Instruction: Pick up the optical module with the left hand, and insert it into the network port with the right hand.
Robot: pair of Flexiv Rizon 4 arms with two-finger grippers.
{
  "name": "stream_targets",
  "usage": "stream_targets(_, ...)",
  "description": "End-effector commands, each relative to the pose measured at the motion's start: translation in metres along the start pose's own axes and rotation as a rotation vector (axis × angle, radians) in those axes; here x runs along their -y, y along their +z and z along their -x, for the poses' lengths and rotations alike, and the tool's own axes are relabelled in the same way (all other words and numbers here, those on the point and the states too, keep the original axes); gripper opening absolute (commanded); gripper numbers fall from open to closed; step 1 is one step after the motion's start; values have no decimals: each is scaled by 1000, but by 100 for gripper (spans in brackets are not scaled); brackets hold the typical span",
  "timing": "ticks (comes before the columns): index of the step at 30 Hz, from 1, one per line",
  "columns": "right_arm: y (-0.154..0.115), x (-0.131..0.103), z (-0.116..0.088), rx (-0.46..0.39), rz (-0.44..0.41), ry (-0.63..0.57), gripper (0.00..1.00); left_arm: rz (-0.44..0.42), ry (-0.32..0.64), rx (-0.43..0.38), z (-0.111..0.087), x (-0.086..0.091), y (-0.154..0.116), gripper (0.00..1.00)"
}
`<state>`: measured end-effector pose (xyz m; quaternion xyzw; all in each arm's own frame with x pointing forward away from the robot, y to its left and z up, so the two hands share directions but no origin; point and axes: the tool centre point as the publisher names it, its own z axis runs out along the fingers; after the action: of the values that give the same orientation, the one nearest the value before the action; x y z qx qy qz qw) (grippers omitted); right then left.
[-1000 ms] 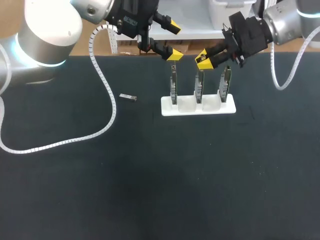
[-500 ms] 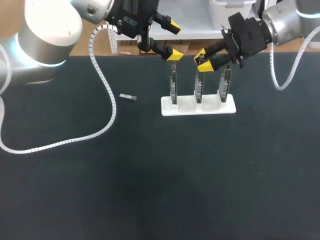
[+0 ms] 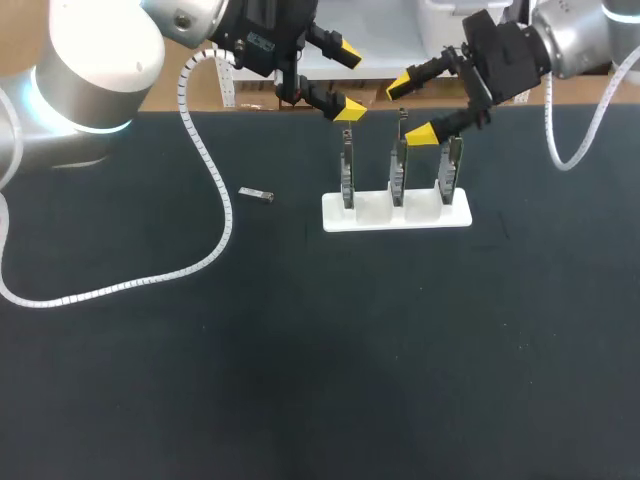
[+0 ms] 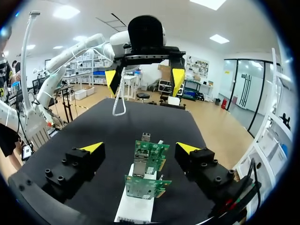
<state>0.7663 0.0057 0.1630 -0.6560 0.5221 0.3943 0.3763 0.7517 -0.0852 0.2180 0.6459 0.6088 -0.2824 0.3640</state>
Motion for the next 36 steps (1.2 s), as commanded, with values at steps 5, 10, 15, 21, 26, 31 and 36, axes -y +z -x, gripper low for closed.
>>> stream_targets(5, -12, -1, 17, -6, -22, -21, 100, -5, -1, -7, 1, -2, 0, 100)
stream_targets(10, -16, 0, 26, 7, -28, -39, 100, -5, -1, -7, 1, -2, 0, 100)
stream_targets(15, -18, 1, 35, 19, -29, -58, 100, -5, -1, -7, 1, -2, 0, 100)
stream_targets(21, -18, 3, 44, 6, -27, -67, 46, -5, -1, -7, 1, -2, 0, 100)
stream_targets(26, -16, 1, 46, -1, -32, -61, 0, -5, -1, -7, 1, -2, 0, 100)
stream_targets(31, -14, -1, 46, -9, -43, -50, 0, -5, -1, -7, 1, -2, 0, 100)
stream_targets(36, -13, -4, 46, -10, -56, -41, 0, -5, -1, -7, 1, -2, 0, 100)
